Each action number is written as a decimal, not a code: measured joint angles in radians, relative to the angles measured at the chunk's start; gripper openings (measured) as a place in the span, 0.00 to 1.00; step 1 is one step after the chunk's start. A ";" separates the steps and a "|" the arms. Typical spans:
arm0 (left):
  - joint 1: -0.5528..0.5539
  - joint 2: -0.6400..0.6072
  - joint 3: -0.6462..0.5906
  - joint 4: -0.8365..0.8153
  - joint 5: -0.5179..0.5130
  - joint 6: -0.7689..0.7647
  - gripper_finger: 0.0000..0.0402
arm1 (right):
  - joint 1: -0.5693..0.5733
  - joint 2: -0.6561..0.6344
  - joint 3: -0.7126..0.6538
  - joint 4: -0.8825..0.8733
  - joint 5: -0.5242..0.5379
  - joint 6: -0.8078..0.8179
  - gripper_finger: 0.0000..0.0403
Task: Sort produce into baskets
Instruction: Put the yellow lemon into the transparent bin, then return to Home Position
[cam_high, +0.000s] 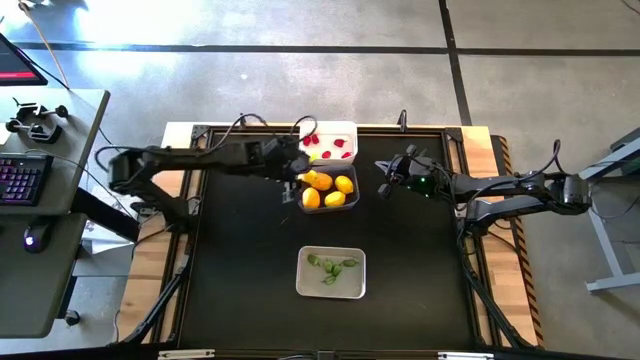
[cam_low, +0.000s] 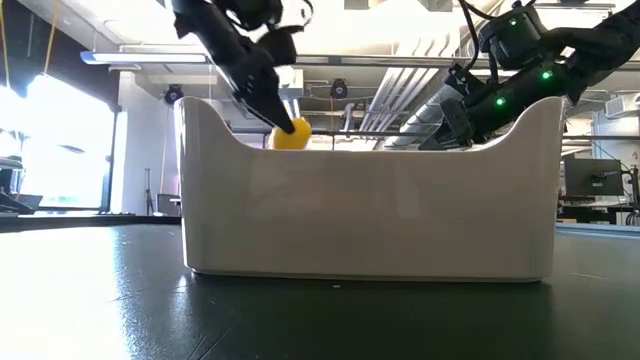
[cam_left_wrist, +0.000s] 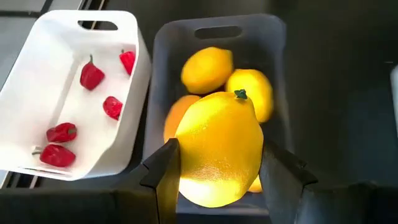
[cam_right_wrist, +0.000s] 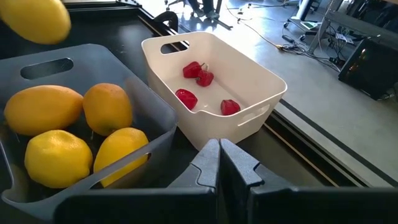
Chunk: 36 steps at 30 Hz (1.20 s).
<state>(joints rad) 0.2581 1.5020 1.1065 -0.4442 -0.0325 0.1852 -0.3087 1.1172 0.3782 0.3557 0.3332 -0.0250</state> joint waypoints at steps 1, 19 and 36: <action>0.006 0.022 0.016 -0.004 -0.001 0.000 0.39 | 0.000 0.000 0.000 0.000 0.000 0.000 0.00; 0.042 0.187 0.072 -0.018 -0.013 -0.016 0.58 | 0.000 0.000 0.000 -0.024 0.000 -0.001 0.00; 0.029 0.161 0.000 0.085 -0.004 0.031 0.65 | 0.000 0.000 0.000 -0.034 0.000 -0.001 0.00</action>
<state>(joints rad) 0.2869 1.6630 1.1062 -0.3594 -0.0361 0.2162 -0.3088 1.1168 0.3782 0.3218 0.3335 -0.0261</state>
